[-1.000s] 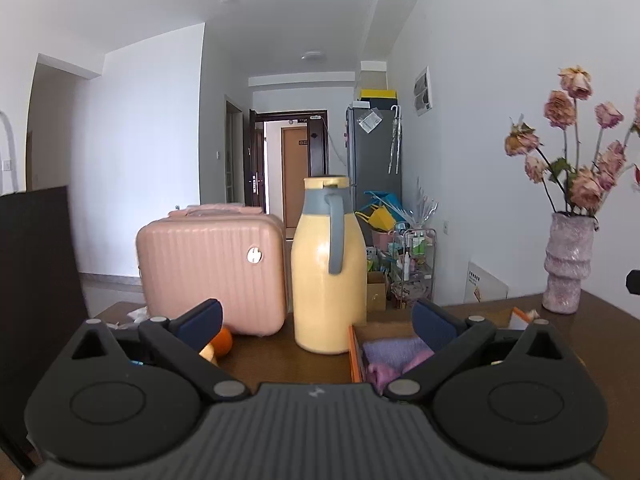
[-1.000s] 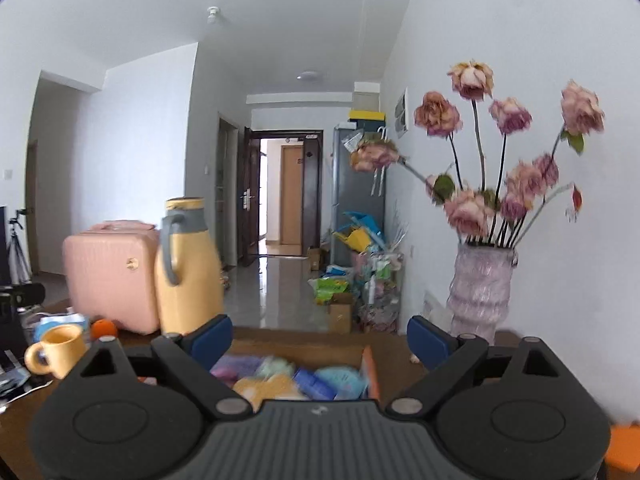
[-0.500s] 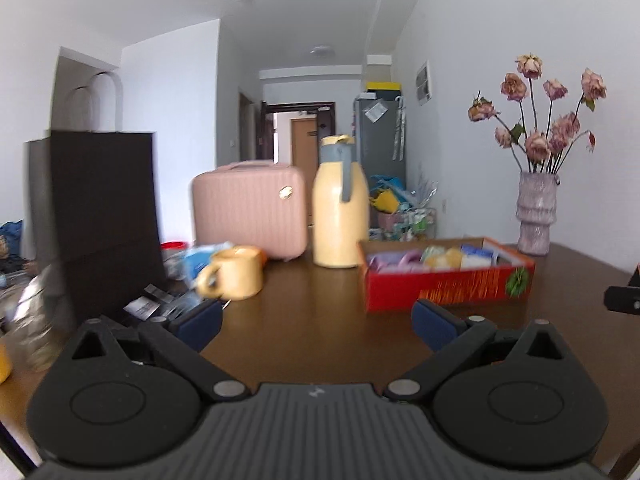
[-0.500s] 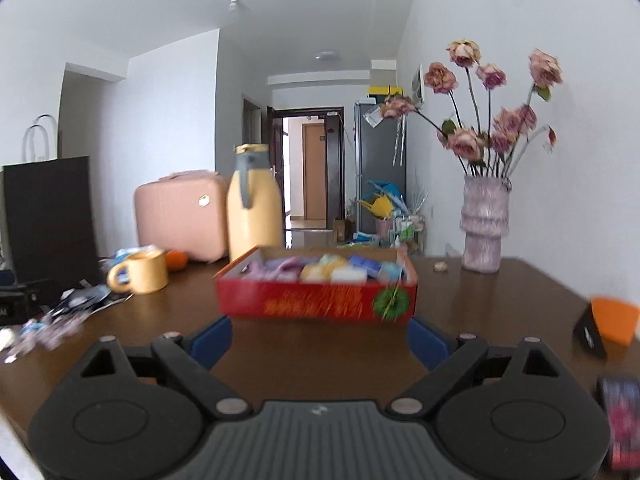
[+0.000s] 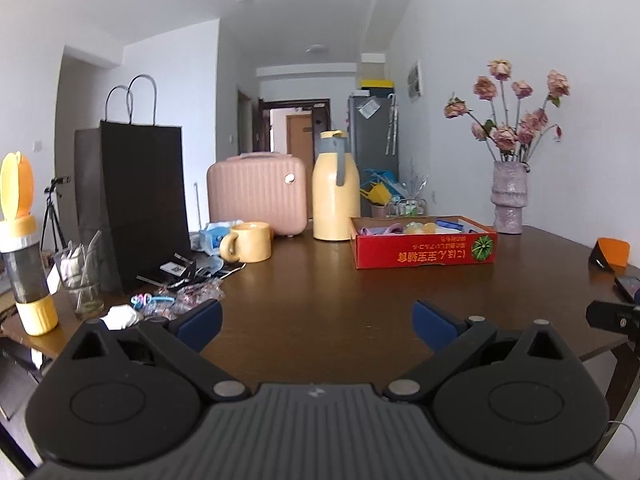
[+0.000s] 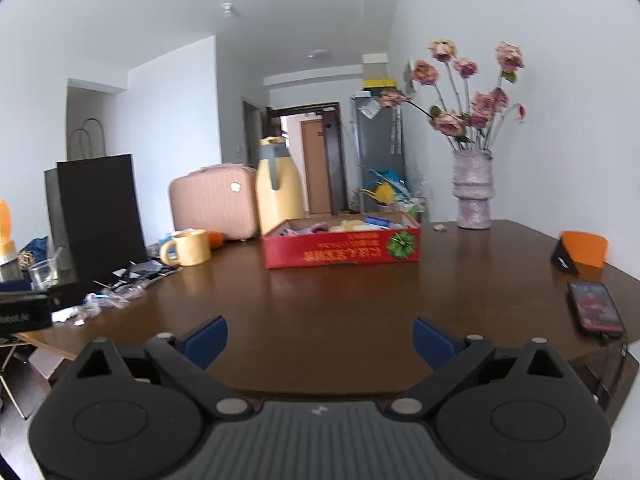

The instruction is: Organize soft objects

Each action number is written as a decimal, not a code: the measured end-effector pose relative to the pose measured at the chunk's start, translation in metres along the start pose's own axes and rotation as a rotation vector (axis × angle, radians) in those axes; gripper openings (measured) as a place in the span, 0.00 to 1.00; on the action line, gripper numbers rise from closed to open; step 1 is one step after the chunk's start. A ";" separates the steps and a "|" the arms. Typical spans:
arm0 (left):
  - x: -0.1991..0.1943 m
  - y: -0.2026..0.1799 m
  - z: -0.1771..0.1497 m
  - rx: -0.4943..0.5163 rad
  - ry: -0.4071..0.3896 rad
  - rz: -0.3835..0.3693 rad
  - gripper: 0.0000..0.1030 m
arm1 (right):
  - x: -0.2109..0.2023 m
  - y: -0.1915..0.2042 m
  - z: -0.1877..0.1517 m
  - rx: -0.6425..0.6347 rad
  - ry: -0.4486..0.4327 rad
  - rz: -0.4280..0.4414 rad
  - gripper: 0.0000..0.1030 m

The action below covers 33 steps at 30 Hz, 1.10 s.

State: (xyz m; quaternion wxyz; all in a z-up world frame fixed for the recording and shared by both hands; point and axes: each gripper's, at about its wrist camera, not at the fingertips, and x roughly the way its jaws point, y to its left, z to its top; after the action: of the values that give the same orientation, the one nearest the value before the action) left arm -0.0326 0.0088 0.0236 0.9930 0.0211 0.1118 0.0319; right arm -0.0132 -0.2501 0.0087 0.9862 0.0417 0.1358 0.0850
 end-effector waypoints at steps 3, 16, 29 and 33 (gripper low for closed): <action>0.002 0.000 0.001 -0.014 0.014 0.006 1.00 | 0.000 0.003 0.005 -0.007 -0.021 0.008 0.96; 0.000 -0.001 0.003 -0.005 -0.013 -0.004 1.00 | 0.006 0.000 0.008 -0.002 0.005 0.009 0.99; 0.001 -0.002 0.000 0.006 -0.013 -0.006 1.00 | 0.007 0.003 0.006 -0.008 0.009 0.010 0.99; 0.001 -0.002 0.000 0.007 -0.010 -0.007 1.00 | 0.007 0.005 0.006 -0.014 0.010 0.019 0.99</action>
State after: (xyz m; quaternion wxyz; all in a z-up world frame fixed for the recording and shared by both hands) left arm -0.0312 0.0066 0.0233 0.9936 0.0244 0.1068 0.0280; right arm -0.0057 -0.2444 0.0128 0.9850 0.0359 0.1396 0.0954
